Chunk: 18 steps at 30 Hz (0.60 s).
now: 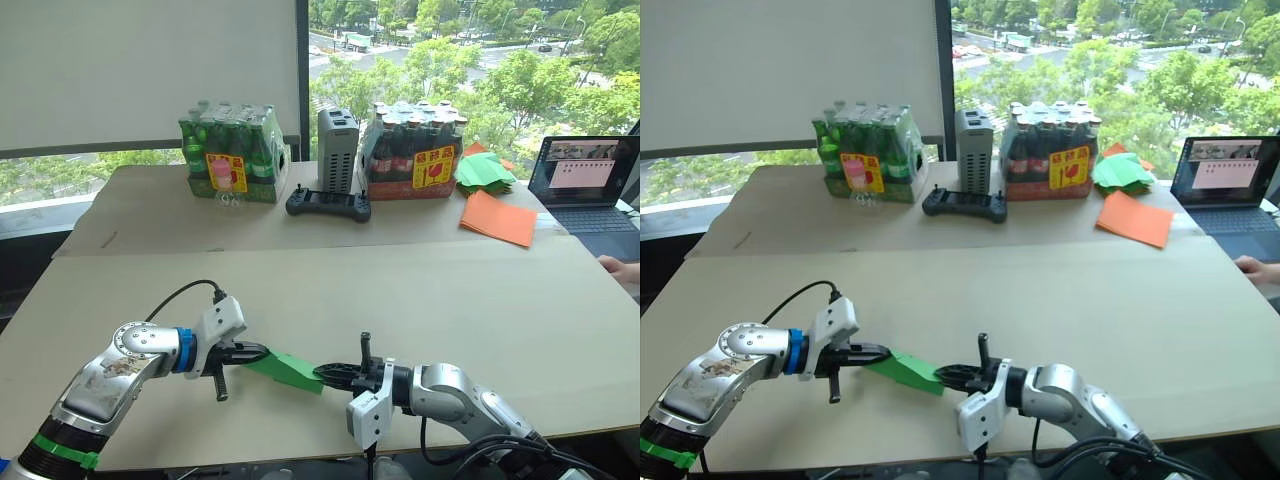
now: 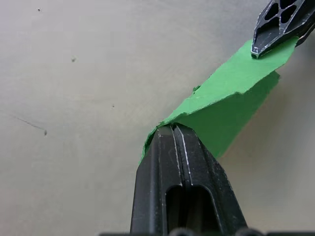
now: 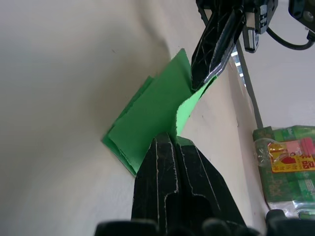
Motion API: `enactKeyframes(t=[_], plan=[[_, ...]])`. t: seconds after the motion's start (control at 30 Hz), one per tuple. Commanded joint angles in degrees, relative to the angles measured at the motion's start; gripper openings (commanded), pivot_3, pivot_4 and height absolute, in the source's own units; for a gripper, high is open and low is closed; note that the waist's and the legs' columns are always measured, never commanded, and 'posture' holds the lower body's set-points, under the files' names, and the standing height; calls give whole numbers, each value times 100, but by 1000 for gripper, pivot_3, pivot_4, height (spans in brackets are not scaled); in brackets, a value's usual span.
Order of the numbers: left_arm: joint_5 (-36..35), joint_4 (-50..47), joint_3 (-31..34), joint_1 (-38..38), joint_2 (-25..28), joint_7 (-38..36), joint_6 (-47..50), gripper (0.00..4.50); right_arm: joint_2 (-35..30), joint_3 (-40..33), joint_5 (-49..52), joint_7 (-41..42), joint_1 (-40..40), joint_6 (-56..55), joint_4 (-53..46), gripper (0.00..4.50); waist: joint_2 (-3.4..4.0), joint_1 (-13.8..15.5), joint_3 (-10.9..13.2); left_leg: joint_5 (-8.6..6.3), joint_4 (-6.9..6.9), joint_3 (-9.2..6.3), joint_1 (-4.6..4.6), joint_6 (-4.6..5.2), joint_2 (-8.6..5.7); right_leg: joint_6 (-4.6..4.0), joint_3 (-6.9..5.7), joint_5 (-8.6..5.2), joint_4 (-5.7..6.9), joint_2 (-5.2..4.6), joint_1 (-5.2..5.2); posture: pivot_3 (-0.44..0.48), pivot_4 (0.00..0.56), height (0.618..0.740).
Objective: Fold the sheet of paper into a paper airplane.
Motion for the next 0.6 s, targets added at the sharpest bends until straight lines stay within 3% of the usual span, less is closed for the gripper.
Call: enactKeyframes(t=[0.03, 0.37, 0.6], plan=[[-20, -79, 92, -228, 10, -55, -158, 0, -94, 94, -364, -19, -8, -82, 245, 53, -1, -3, -1, 0, 0, 0, 1, -1, 0, 0, 0, 0, 1, 0, 0, 0, 150, 696], [73, 74, 129, -412, 133, -220, -354, 0, -160, 147, -655, -88, -70, -113, 362, 53, -5, -3, -3, 2, 0, 1, 10, -3, 4, -3, 2, 2, 4, 4, 6, 0, 150, 696], [7, -7, 320, -62, 303, -275, -387, 0, -103, 179, -777, -82, -148, 36, 419, 53, -6, -7, -3, 1, -1, 2, 30, -1, 7, -3, 3, 2, 5, 7, 25, 0, 150, 696]])
